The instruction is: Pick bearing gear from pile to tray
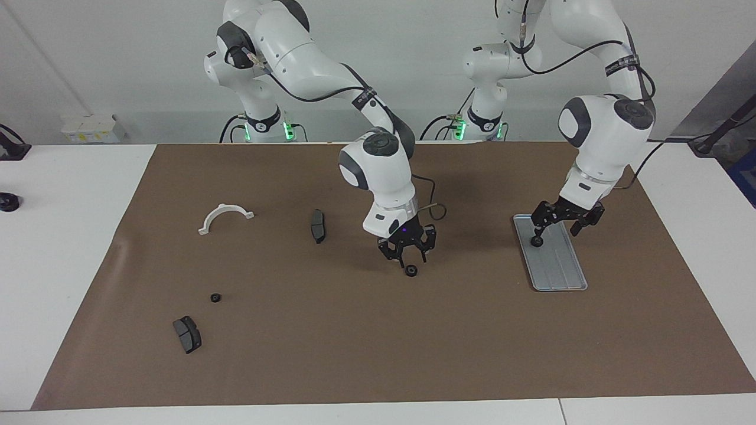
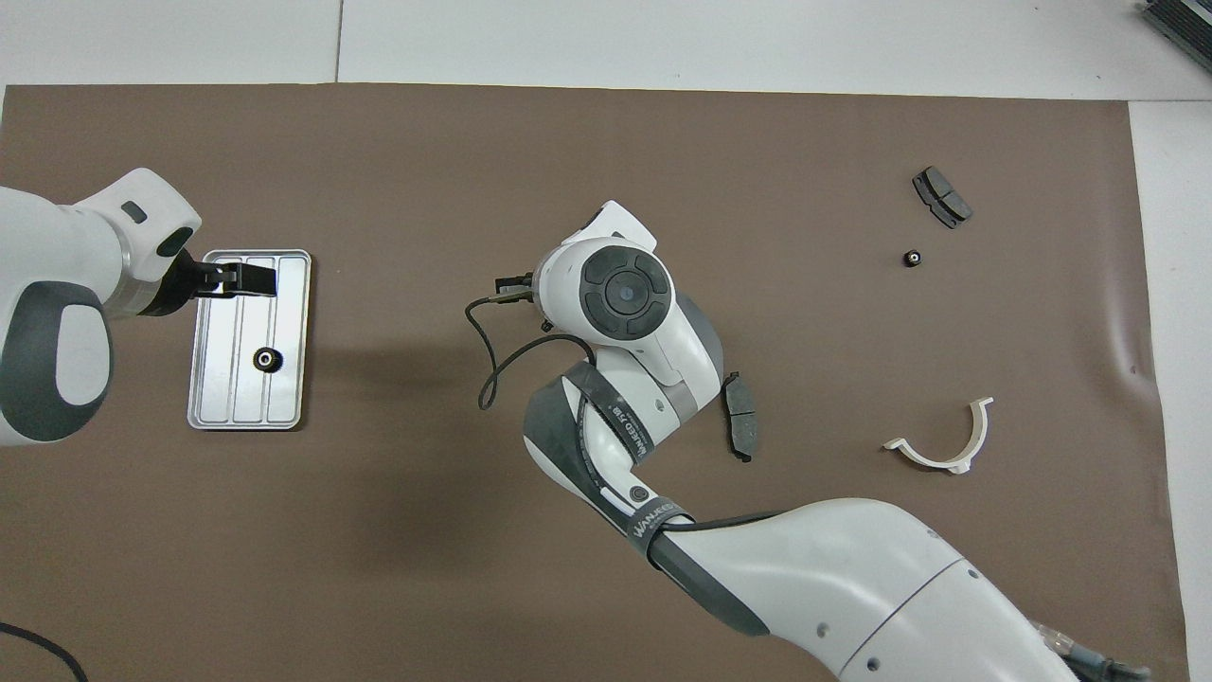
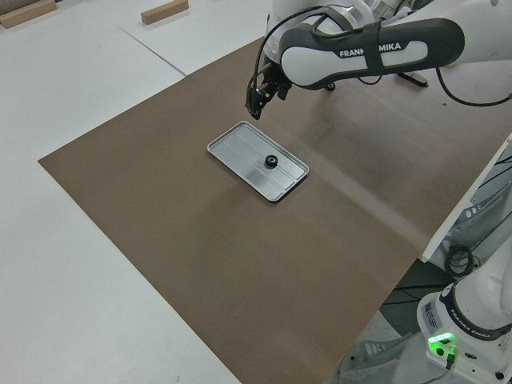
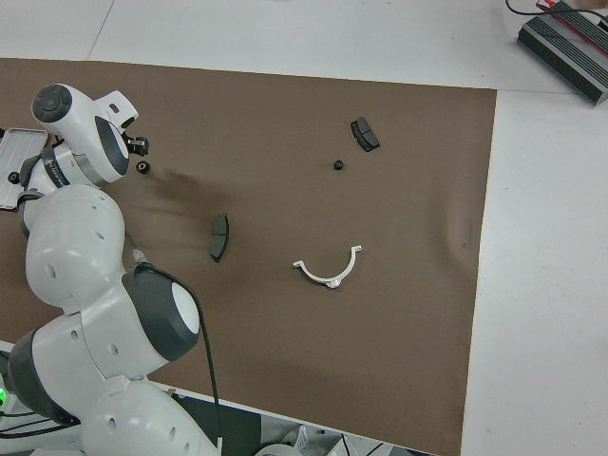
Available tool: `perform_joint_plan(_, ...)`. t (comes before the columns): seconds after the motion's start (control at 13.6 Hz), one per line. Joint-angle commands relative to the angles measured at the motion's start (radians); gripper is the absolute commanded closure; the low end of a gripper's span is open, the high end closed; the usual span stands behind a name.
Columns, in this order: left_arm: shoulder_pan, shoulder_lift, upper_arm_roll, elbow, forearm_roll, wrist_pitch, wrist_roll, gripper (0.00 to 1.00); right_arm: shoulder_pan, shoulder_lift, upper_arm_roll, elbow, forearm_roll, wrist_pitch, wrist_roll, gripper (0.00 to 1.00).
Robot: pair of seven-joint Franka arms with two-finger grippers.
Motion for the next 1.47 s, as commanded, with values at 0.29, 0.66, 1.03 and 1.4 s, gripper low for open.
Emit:
perform_joint_plan(0.29,-0.254,0.16,0.014,0.112,0.036,0.122,-0.413,0.0,-0.213,-0.08,-0.03,-0.014,-0.044,-0.097,-0.145,0.15)
perform_joint_plan(0.66,-0.434,0.41,0.019,0.361,0.174,0.119,-0.803,0.0,-0.454,-0.094,-0.033,-0.032,-0.042,-0.224,-0.4,0.18)
perform_joint_plan(1.03,-0.492,0.426,0.019,0.277,0.194,0.193,-0.891,0.17,-0.58,-0.112,-0.033,-0.119,-0.042,-0.224,-0.431,0.31)
perform_joint_plan(1.4,-0.522,0.41,0.019,0.192,0.198,0.237,-0.9,0.33,-0.617,-0.111,-0.036,-0.23,-0.044,-0.115,-0.433,0.37)
